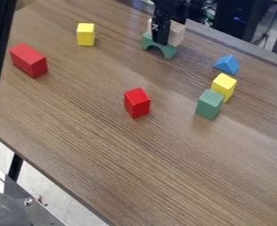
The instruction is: Put the white arch on top of the green arch
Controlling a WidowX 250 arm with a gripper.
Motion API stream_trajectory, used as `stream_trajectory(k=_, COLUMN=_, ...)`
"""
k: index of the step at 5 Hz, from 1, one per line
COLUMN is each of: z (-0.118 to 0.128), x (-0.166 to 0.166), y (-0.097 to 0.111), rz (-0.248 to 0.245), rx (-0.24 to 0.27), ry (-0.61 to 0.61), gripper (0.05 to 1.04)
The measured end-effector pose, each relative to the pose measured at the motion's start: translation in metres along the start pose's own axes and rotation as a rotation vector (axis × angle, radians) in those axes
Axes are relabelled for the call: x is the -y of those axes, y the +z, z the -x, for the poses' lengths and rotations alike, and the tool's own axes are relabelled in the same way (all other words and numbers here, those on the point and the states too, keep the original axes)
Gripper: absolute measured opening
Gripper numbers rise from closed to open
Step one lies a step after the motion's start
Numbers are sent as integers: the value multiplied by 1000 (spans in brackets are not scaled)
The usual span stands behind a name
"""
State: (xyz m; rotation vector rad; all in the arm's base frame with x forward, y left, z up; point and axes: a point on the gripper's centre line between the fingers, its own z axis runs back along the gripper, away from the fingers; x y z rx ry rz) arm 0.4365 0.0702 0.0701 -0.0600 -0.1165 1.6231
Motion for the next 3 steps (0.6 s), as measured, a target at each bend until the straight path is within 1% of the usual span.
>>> stream_trajectory(k=1, z=1, x=4, y=31, rz=73, rx=-9, ry=-8, gripper=999)
stream_trajectory(k=2, z=1, x=4, y=48, rz=112, rx=-4, ry=-80, gripper=999)
stream_trajectory(k=3, z=4, x=2, y=70, rz=92, rx=-10, ry=-322, gripper=999)
